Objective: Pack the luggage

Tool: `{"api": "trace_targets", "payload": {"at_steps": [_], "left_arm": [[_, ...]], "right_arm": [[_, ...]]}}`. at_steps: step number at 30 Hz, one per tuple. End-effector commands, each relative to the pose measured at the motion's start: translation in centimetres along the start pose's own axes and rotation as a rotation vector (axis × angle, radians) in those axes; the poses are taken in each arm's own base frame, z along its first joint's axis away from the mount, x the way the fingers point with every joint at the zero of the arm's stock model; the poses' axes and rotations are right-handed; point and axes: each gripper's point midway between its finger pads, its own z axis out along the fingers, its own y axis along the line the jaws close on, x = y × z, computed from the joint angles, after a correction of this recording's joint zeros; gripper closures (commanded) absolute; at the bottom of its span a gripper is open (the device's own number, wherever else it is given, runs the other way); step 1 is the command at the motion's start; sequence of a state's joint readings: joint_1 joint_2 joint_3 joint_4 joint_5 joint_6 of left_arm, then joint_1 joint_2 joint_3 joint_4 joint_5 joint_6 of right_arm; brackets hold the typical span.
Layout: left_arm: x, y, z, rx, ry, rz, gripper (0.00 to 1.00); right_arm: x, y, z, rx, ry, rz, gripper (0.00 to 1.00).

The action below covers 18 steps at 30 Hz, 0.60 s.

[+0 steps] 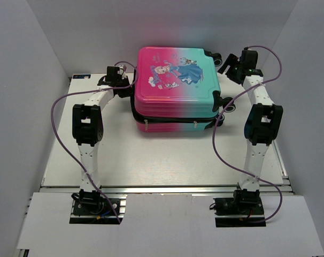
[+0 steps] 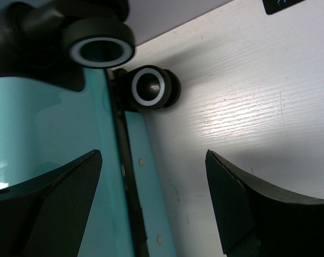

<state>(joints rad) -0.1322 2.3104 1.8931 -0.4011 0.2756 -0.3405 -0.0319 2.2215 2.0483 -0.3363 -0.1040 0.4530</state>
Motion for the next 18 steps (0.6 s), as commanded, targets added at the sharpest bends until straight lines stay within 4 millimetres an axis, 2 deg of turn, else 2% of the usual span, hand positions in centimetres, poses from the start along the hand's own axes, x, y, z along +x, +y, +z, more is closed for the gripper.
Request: {"api": "trace_targets", "payload": {"at_steps": [1,2,4,5,6,7,8,9,10,11,12,14,15,18], "left_arm": [[6.0,2.1,2.5,-0.007,0.166,-0.014,1.00],[5.8,2.2,2.5,-0.011,0.160,-0.005,1.00],[5.4,1.7,2.5,-0.014,0.151,0.031,1.00],[5.4,1.2,2.7,-0.006,0.152,0.049,1.00],[5.3,1.1,2.8,-0.002,0.150,0.059,1.00],[5.2,0.7,2.7,0.021,0.156,0.059,1.00],[4.8,0.5,2.9,0.029,0.148,0.062,1.00],[4.6,0.4,2.9,0.030,0.145,0.064,1.00],[4.5,0.3,2.9,0.033,0.146,0.066,1.00],[4.3,0.1,3.0,0.042,0.143,0.068,1.00],[4.3,0.1,3.0,0.047,0.142,0.069,1.00],[4.2,-0.3,3.0,0.070,0.140,0.069,1.00],[4.1,-0.3,3.1,0.070,0.136,0.069,1.00],[4.6,-0.8,3.1,0.075,0.147,0.077,1.00]], "right_arm": [[-1.0,0.1,2.1,0.009,-0.053,0.017,0.17],[-1.2,0.2,2.7,0.001,-0.069,0.016,0.19],[0.3,0.1,4.4,-0.012,-0.049,0.038,0.20],[0.3,1.4,4.8,-0.089,-0.048,0.033,0.21],[1.2,1.9,5.5,-0.125,-0.028,0.040,0.21],[1.2,2.8,5.7,-0.172,-0.031,0.043,0.21],[0.6,4.8,5.6,-0.273,-0.054,0.018,0.21],[1.1,7.4,5.5,-0.341,-0.058,-0.009,0.21],[0.4,8.8,5.1,-0.396,-0.089,-0.030,0.21],[0.5,11.2,4.3,-0.490,-0.093,-0.059,0.20],[-1.3,13.4,3.1,-0.569,-0.166,-0.092,0.20],[-2.3,16.5,0.9,-0.704,-0.203,-0.120,0.19],[-3.8,18.9,-1.1,-0.781,-0.273,-0.154,0.18],[-5.5,23.0,-5.5,-0.928,-0.356,-0.183,0.16]]}}
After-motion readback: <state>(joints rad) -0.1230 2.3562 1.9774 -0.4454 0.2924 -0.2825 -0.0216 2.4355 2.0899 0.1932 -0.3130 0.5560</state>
